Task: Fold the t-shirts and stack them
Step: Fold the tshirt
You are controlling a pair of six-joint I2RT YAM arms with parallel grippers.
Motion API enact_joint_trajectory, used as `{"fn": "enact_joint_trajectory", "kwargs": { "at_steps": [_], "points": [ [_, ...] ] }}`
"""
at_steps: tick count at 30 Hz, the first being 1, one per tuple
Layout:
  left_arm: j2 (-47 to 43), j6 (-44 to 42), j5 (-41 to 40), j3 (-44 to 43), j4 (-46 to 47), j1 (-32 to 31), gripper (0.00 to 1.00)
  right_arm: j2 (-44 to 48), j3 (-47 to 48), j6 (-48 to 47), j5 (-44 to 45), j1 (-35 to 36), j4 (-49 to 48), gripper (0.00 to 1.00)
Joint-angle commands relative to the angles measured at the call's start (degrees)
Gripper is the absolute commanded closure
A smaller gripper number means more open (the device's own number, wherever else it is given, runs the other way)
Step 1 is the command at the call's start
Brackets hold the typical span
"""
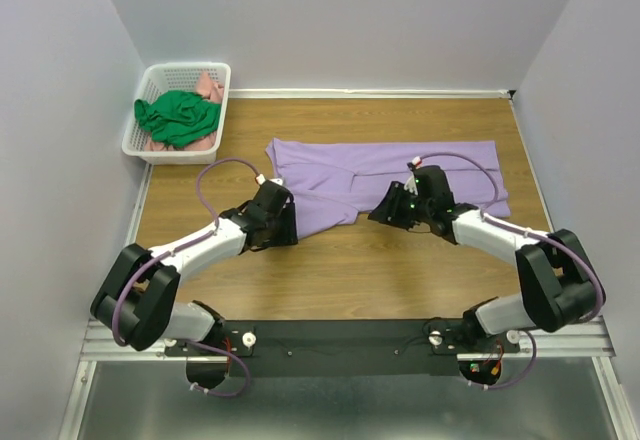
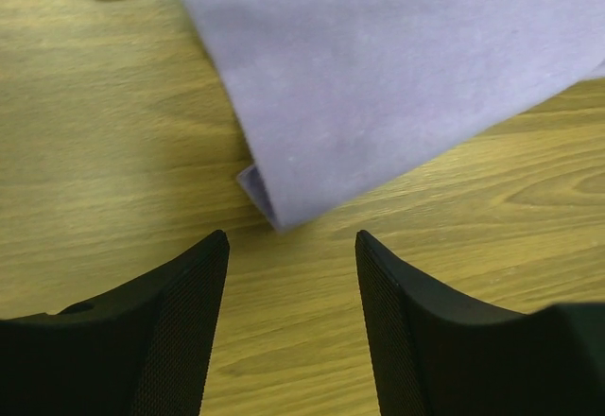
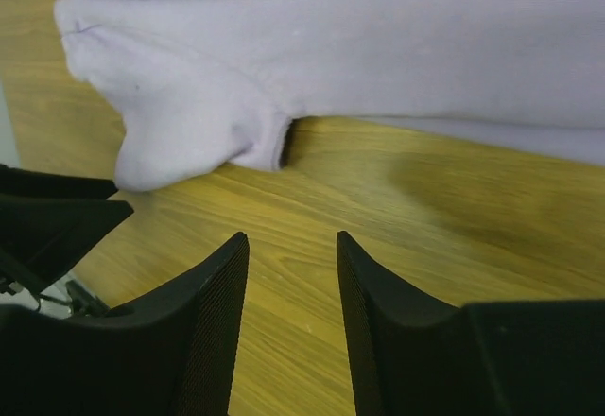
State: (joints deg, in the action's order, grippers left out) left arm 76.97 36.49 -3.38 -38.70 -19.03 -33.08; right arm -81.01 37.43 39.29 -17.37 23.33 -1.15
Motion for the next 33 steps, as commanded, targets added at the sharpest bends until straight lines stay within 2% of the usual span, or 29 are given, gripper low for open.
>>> {"fn": "enact_joint_trajectory", "kwargs": {
  "at_steps": [1, 9, 15, 18, 24, 25, 27, 30, 31, 33],
  "points": [
    [1.4, 0.1, 0.2, 0.0, 4.3, -1.5, 0.37, -4.1, -0.9, 2.5, -2.2, 2.9, -11.9, 0.51],
    [3.8, -0.6, 0.1, -0.5, 5.2, -2.7, 0.46, -12.1, -0.7, 3.4, -1.7, 5.4, -18.6, 0.51],
    [4.2, -1.2, 0.0, -0.9, 5.3, -2.9, 0.61, -15.4, -1.6, 3.6, -0.7, 6.7, -20.8, 0.52],
    [4.9, -1.6, -0.4, -1.5, 5.7, -2.9, 0.73, -16.6, -2.4, 3.8, 0.0, 6.8, -22.8, 0.52],
    [6.0, -2.6, -0.7, -3.0, 5.8, -2.9, 0.74, -19.8, -1.3, 3.3, -0.9, 7.1, -24.3, 0.53],
    [6.1, -2.7, -0.7, -3.1, 5.8, -2.9, 0.78, -20.2, -1.2, 3.1, -1.1, 7.1, -24.4, 0.54],
    [6.0, -2.9, -0.7, -3.3, 5.7, -2.8, 0.82, -20.5, -1.0, 3.2, -1.3, 7.2, -25.0, 0.58],
    [5.8, -3.2, -0.6, -4.4, 5.2, -2.9, 0.90, -20.3, -0.4, 3.3, -1.3, 7.2, -25.0, 0.72],
    [5.8, -3.3, -0.4, -4.6, 5.0, -2.8, 0.95, -20.0, -0.3, 3.3, -1.2, 7.2, -24.7, 0.82],
    [5.9, -3.6, -0.8, -6.6, 3.5, -2.8, 1.00, -18.3, 0.2, 3.2, -0.2, 7.2, -22.3, 0.95]
  ]
}}
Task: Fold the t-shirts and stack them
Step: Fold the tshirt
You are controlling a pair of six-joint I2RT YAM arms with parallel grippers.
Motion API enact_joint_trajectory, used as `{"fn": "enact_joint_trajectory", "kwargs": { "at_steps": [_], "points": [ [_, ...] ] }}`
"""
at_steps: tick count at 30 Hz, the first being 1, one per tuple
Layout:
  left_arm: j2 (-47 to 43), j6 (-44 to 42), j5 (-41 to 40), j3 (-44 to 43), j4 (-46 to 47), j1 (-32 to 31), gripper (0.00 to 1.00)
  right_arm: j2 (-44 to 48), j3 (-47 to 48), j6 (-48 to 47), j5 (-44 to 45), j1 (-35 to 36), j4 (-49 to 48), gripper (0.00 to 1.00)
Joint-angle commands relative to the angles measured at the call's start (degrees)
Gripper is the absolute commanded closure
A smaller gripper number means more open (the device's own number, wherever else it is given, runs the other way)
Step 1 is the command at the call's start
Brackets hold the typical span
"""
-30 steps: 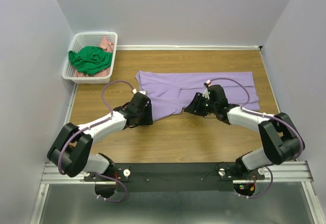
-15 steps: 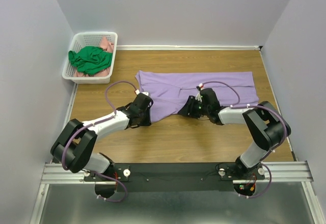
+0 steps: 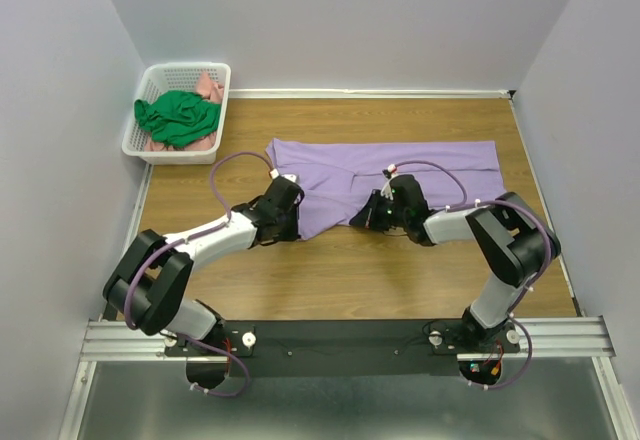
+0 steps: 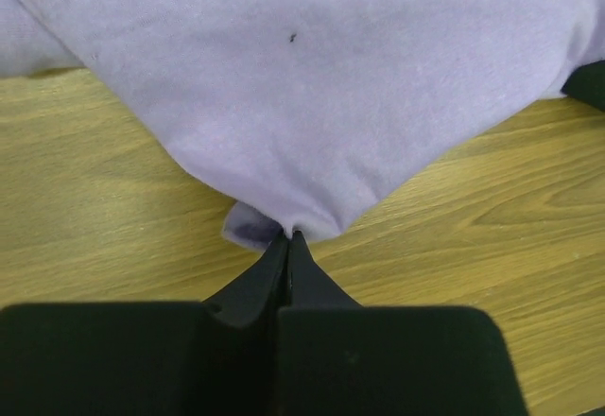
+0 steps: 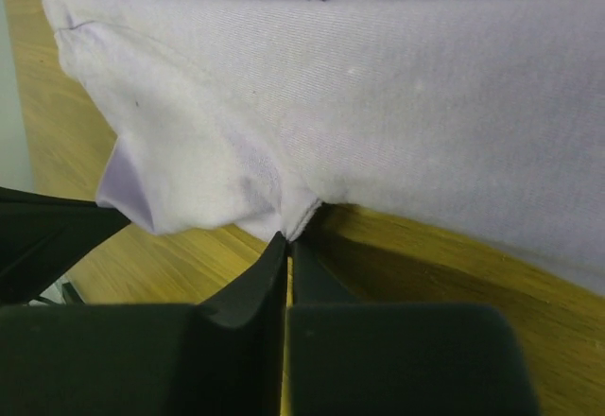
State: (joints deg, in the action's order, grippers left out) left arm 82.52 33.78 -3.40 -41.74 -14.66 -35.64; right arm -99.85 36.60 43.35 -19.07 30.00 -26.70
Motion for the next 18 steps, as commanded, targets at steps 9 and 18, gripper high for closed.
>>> {"fn": "enact_joint_trajectory", "kwargs": {
  "at_steps": [9, 18],
  "points": [
    [2.3, -5.0, -1.8, -14.7, -4.1, 3.2, 1.00, 4.7, 9.1, -3.2, 6.6, 0.3, 14.5, 0.99],
    [13.3, -9.3, 3.1, -27.7, -2.7, 11.6, 1.00, -1.3, 22.5, -5.5, 6.8, -3.5, 21.2, 0.99]
  ]
}}
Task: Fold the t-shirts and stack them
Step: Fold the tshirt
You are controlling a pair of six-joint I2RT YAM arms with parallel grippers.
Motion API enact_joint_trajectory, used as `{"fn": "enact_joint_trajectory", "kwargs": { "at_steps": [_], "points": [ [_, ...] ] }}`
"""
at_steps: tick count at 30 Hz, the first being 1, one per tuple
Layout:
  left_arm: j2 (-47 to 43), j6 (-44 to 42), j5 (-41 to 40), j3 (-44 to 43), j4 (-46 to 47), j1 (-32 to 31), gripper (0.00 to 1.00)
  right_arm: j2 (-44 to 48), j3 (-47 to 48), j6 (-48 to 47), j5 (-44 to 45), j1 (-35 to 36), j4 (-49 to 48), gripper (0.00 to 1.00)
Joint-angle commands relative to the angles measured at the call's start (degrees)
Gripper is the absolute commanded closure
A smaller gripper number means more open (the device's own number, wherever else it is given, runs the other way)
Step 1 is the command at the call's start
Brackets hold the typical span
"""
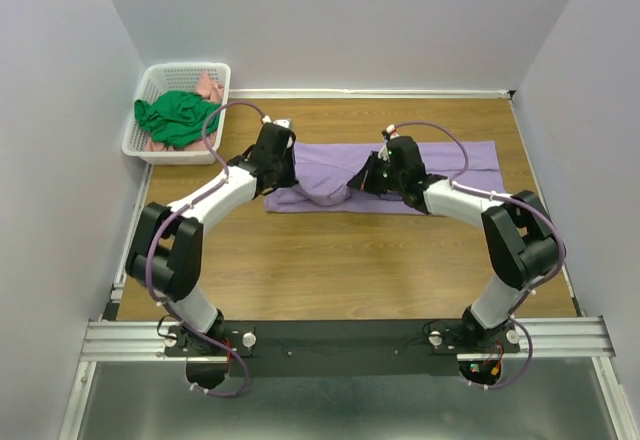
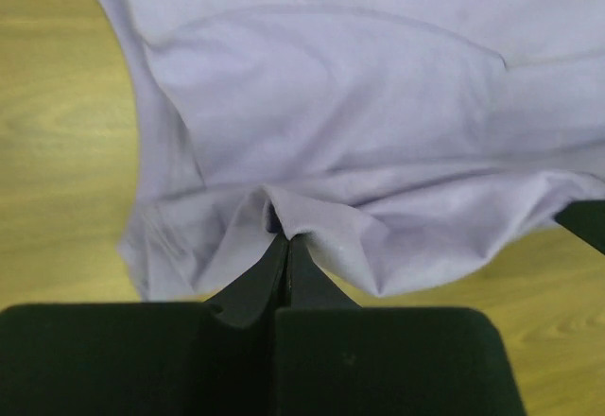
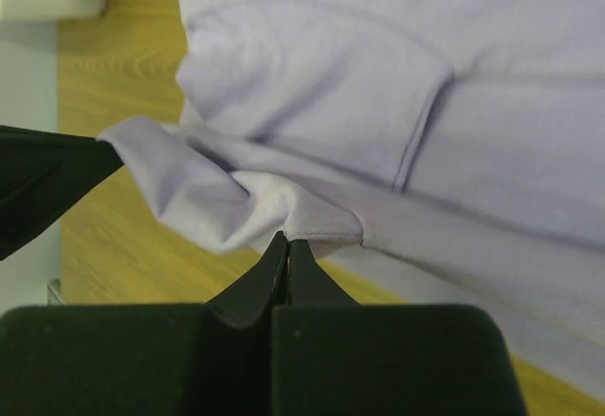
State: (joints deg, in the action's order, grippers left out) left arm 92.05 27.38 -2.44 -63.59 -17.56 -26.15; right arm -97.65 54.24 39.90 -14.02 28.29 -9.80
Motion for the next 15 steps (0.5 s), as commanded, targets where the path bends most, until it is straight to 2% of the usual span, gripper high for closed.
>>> {"fn": "enact_joint_trajectory", "kwargs": {
  "at_steps": [1, 9, 15],
  "points": [
    [4.7, -3.2, 2.2, -7.1, 0.0, 2.5, 1.00, -4.3, 5.7, -2.6, 1.4, -2.6, 4.6, 0.99],
    [13.1, -4.0, 5.9, -16.4, 0.8, 4.3, 1.00, -11.6, 13.6, -3.9, -0.4, -6.5, 6.1, 0.99],
    [17.4, -2.7, 8.0, -18.8, 2.6, 4.9, 1.00, -16.1, 19.3, -5.3, -1.6, -8.3, 7.3, 0.99]
  ]
}}
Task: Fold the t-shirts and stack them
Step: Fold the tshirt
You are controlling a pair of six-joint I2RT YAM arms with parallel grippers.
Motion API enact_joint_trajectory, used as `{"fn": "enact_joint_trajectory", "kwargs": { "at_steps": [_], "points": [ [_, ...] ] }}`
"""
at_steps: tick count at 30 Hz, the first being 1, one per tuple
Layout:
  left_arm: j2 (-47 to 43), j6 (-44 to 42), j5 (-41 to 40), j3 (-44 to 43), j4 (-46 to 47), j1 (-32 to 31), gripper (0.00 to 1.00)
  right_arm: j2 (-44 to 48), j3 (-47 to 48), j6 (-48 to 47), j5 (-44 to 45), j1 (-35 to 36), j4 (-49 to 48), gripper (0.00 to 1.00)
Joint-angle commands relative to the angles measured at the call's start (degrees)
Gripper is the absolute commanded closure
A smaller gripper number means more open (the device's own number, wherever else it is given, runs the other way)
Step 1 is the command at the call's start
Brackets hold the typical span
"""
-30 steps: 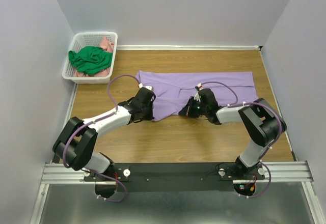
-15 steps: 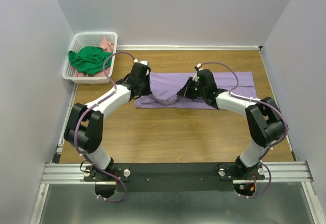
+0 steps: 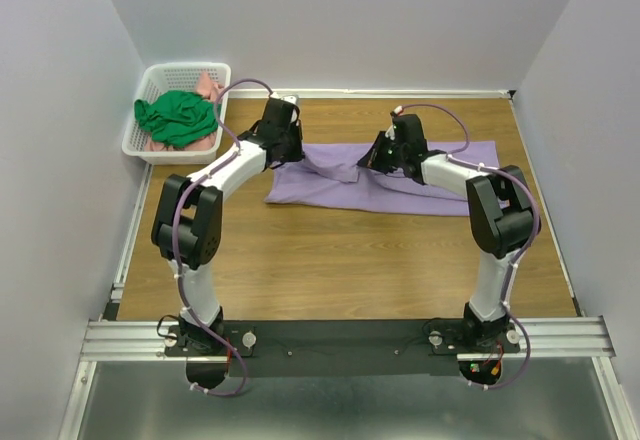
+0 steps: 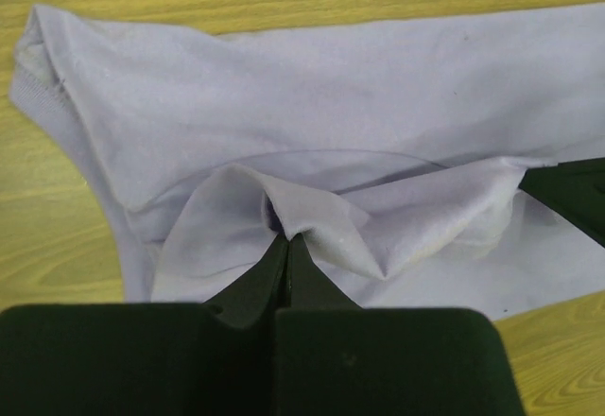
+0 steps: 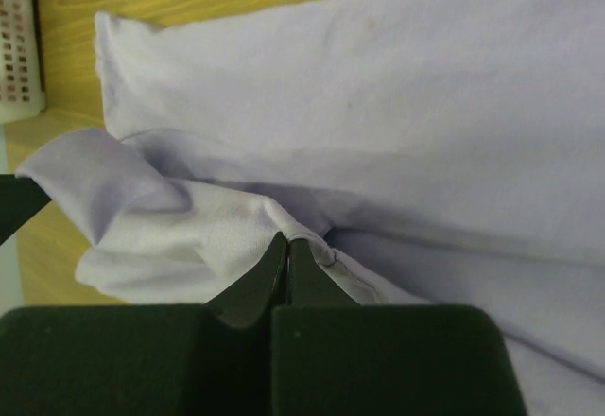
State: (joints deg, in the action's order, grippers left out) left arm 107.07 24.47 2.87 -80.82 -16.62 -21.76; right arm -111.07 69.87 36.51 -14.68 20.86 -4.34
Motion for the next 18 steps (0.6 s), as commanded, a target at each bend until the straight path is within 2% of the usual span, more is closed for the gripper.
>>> {"fn": "enact_joint_trajectory", "kwargs": {
  "at_steps": [1, 3, 6, 7, 9, 10, 12, 13, 15, 16, 17, 18],
  "points": [
    [2.8, 0.3, 2.7, -1.9, 2.1, 0.5, 1.00, -3.1, 4.2, -2.1, -1.0, -0.9, 2.0, 0.99],
    [4.3, 0.5, 2.5, -2.8, 1.7, 0.5, 1.00, -4.4, 5.6, -2.3, -1.1, -1.3, 2.4, 0.96],
    [5.2, 0.9, 1.5, -3.6, 0.1, 0.7, 1.00, -5.7, 6.8, -2.6, -2.3, -1.6, 3.6, 0.80],
    [5.1, 1.2, 1.3, -3.1, 0.0, 0.6, 1.00, -5.7, 6.8, -2.8, -2.6, -1.6, 4.1, 0.67],
    [4.3, 1.9, 1.2, -2.3, -0.3, 0.7, 0.98, -5.0, 6.4, -2.8, -3.6, -1.6, 4.2, 0.62],
    [3.9, 2.1, 1.0, -1.6, -0.8, 0.8, 0.90, -4.4, 5.6, -3.5, -3.8, -1.6, 5.8, 0.54],
    [1.6, 3.1, 0.9, -0.5, -0.6, 1.0, 0.84, -1.7, 3.7, -4.3, -3.6, -1.5, 6.7, 0.48],
    [0.5, 3.5, 0.4, 0.8, -0.4, 1.1, 0.77, -0.4, 2.8, -5.3, -3.3, -1.6, 7.1, 0.43],
    [-2.9, 4.2, -0.7, 1.8, -0.4, 1.2, 0.69, 1.9, 1.7, -6.5, -1.8, -1.6, 9.5, 0.41],
    [-4.0, 4.2, -1.6, 2.5, -1.0, 1.4, 0.58, 4.4, 0.8, -7.8, -1.1, -1.6, 10.8, 0.37],
    [-6.2, 4.2, -1.8, 2.8, -1.1, 1.4, 0.55, 5.6, 0.4, -8.6, 0.4, -1.6, 13.3, 0.35],
    [-7.4, 4.3, -2.1, 3.2, -1.4, 1.5, 0.48, 7.1, -0.3, -9.2, 1.5, -1.6, 14.5, 0.33]
  ]
}}
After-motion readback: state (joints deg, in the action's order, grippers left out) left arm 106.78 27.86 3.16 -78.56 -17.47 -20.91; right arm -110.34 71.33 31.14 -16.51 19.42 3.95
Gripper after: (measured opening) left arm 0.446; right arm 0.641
